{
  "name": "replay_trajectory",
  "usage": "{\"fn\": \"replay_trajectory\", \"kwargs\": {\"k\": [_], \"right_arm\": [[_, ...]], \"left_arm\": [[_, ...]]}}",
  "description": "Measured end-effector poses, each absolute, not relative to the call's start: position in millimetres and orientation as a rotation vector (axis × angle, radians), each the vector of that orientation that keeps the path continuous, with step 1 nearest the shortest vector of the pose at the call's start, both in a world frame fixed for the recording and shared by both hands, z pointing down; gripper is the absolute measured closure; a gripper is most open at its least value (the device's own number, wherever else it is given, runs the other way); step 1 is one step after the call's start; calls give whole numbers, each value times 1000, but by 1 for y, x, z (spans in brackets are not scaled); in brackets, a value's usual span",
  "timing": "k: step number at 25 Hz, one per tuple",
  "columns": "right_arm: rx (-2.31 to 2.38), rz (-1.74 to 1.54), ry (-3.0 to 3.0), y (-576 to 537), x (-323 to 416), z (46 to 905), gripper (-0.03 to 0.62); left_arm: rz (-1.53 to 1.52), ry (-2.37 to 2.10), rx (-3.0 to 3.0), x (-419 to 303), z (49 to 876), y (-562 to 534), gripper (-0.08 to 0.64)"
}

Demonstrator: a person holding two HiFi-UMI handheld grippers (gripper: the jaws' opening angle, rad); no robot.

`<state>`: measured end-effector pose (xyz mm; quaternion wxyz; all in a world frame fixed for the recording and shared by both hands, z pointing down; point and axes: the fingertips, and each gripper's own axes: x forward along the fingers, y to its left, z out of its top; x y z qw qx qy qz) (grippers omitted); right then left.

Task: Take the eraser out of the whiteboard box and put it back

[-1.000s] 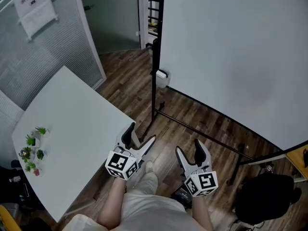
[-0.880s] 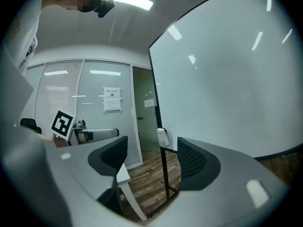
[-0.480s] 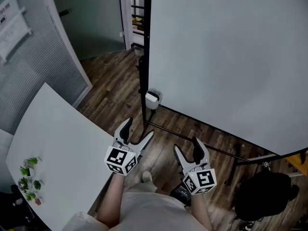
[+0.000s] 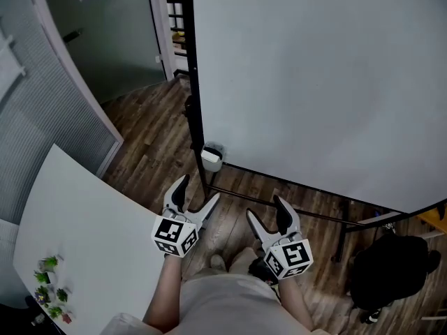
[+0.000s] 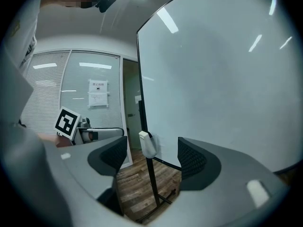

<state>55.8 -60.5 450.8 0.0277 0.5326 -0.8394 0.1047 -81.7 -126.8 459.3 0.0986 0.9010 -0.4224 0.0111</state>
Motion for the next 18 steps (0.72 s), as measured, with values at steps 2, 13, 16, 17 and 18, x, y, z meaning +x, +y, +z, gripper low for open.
{"fn": "replay_trajectory", "kwargs": {"k": [2,13,16,17,18], "right_arm": [[1649,314,-2601,-66,57,447,259],[1661,315,-2641,-86,69,440,272],[1661,315,-2630,-90,72,444,273],[1660,315,-2623,-92,73,446,273],[1660,316,-2617,-93,74,448,273]], "left_arm": [[32,-1244,2676,-78,457,-133,170],[87,-1251,2705,-64,453,-156,169],[94,-1257,2698,-63,457,-162,170],[101,-1257,2695,-63,459,-164,170],[110,-1258,2692,-62,462,-166,170]]}}
